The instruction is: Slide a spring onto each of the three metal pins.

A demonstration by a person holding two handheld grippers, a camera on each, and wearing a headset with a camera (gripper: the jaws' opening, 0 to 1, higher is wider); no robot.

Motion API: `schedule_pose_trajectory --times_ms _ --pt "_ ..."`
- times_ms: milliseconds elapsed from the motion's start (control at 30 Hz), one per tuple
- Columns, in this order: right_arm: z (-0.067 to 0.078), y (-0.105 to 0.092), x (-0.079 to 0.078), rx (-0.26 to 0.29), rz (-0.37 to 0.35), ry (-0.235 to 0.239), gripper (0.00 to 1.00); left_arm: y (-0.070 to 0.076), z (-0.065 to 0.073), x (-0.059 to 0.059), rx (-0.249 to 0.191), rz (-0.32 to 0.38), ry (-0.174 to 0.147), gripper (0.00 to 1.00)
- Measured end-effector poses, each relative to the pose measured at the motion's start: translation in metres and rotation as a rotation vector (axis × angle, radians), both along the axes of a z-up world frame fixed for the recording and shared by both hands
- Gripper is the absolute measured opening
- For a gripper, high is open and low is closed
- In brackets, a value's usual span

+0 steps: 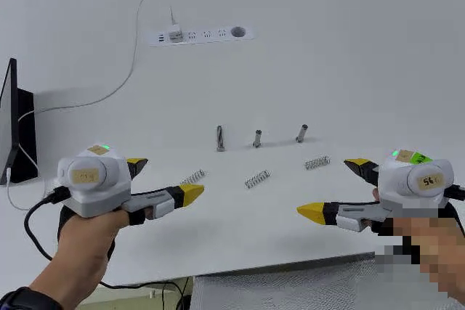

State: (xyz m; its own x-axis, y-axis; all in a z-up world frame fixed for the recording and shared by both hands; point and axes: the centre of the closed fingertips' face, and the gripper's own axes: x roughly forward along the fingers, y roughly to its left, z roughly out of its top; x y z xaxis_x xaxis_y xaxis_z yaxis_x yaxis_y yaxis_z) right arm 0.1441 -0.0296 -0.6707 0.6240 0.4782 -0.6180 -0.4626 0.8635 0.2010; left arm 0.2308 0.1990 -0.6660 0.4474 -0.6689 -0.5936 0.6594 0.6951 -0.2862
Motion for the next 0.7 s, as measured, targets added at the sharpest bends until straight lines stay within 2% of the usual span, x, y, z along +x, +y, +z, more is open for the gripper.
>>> schedule_pose_trajectory --times_ms 200,367,700 --pt "-0.001 -0.001 -0.005 0.001 -0.005 0.003 0.90 -0.009 -0.004 0.007 0.005 -0.017 0.007 0.80" --pt "-0.001 -0.004 -0.009 0.008 -0.029 0.007 0.90 -0.015 -0.005 0.017 -0.015 0.003 0.011 0.78" --pt "-0.002 -0.006 -0.014 0.002 -0.043 0.008 0.89 -0.035 -0.010 0.036 -0.016 0.008 0.017 0.74"
